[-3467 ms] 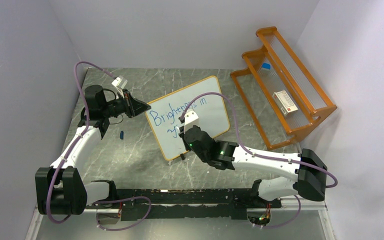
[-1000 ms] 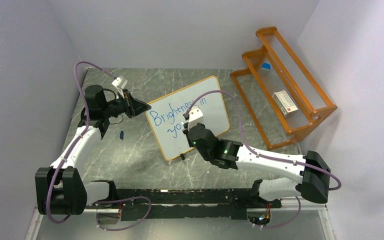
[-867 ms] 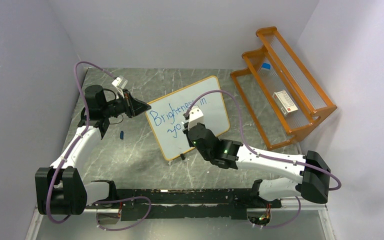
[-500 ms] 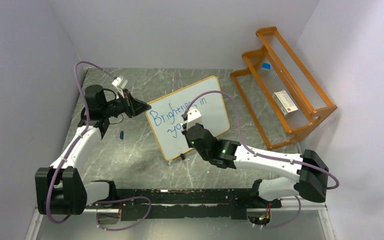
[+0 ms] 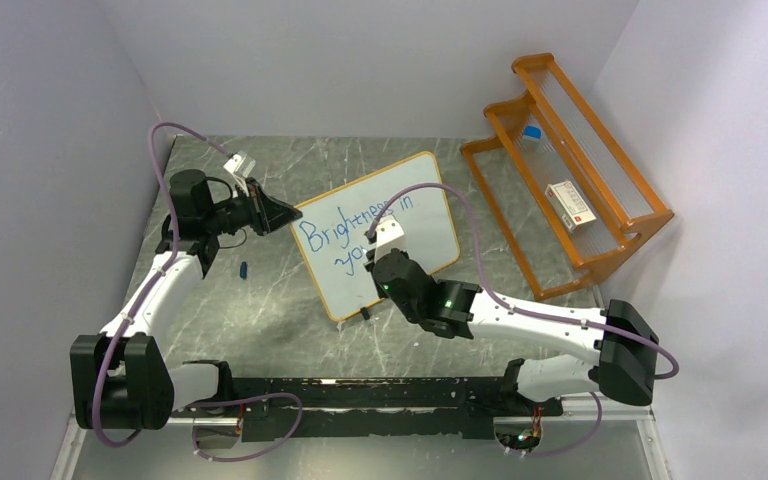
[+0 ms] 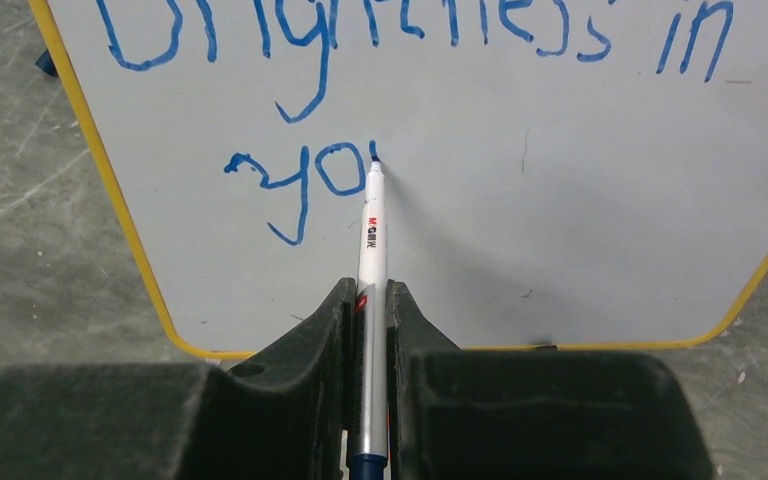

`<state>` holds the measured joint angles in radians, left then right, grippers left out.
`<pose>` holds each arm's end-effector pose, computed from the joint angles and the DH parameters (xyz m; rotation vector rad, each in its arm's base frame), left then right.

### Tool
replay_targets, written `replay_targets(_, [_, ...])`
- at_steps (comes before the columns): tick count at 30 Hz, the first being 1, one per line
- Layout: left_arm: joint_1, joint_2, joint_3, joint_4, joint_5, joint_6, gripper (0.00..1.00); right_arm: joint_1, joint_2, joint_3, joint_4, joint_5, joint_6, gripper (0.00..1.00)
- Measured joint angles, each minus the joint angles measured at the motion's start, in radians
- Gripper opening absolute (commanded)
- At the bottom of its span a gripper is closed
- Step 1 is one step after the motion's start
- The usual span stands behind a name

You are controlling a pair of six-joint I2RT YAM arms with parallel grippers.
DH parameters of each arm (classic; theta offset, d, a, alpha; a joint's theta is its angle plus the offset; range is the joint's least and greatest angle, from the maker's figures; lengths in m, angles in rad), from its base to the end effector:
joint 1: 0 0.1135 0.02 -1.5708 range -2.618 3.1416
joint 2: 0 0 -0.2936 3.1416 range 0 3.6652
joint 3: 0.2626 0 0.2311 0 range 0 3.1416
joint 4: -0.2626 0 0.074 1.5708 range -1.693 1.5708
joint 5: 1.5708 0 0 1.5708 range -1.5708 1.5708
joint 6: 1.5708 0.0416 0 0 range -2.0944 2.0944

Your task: Write a sentence on the whiteboard

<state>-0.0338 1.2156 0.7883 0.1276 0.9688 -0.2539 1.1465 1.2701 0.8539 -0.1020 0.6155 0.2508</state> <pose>0.2378 -0.0423 0.3221 0.4825 1.8121 -1.0953 0.1270 0.2227 0.3051 -0.5233 1.9264 0.2557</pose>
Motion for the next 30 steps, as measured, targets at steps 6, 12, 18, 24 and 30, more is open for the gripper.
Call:
replay_targets(6, [0.0,0.0,0.0,0.0,0.0,0.0,0.05,0.0,-0.011,-0.014,-0.026,-0.006,0.012,0.0])
replay_targets(12, [0.0,0.0,0.0,0.0,0.0,0.0,0.05,0.0,-0.011,-0.015,-0.033,-0.006,0.015,0.0])
replay_targets(18, [0.0,0.0,0.0,0.0,0.0,0.0,0.05,0.0,-0.011,-0.015,-0.039,-0.006,0.015,0.0])
replay_targets(24, [0.0,0.0,0.0,0.0,0.0,0.0,0.05,0.0,-0.011,-0.014,-0.043,-0.002,0.015,0.0])
replay_targets(30, [0.0,0.0,0.0,0.0,-0.001,0.0,0.05,0.0,-0.012,-0.014,-0.042,0.005,0.014,0.0])
